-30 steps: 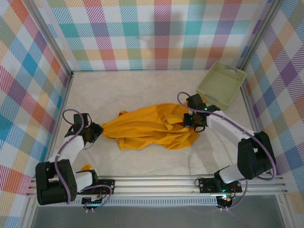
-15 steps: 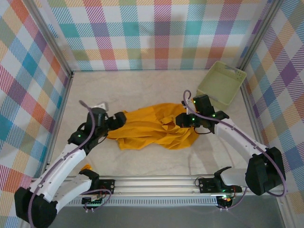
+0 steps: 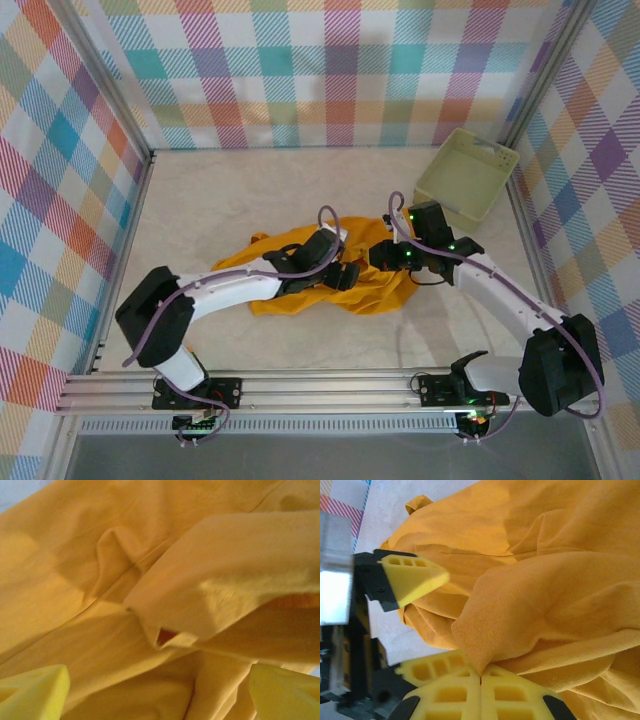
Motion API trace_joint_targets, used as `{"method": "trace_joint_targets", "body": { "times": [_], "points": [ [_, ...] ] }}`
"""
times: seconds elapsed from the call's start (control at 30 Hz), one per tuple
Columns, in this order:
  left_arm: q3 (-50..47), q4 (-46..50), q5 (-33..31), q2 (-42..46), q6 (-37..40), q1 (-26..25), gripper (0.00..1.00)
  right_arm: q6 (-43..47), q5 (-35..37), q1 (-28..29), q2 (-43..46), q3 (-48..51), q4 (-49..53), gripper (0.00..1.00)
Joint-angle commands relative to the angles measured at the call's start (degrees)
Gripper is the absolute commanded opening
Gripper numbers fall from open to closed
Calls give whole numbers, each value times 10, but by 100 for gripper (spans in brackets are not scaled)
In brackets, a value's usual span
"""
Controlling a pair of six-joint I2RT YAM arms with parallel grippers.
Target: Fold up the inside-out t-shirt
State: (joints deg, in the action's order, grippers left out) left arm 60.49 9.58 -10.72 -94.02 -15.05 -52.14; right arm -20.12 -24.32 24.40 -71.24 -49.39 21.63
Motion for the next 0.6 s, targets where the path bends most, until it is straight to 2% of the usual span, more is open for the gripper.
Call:
{"method": "trace_joint_targets", "body": {
  "times": [0.0, 0.17, 0.3, 0.43, 0.57],
  "points": [
    [29, -12, -64, -28, 7, -4, 89, -2, -14, 1, 19, 9, -13, 0],
    [34, -26, -117, -44, -17, -5, 77, 2, -12, 1, 19, 13, -11, 0],
    [33, -36, -150, -41, -25, -4, 63, 3, 7, 1, 17, 17, -6, 0],
    [19, -55, -171, -24, -28, -5, 52, 0, 20, 1, 9, 17, -2, 0],
    [22, -58, -164, -23, -20, -5, 38, -5, 21, 1, 4, 15, -6, 0]
  ]
}}
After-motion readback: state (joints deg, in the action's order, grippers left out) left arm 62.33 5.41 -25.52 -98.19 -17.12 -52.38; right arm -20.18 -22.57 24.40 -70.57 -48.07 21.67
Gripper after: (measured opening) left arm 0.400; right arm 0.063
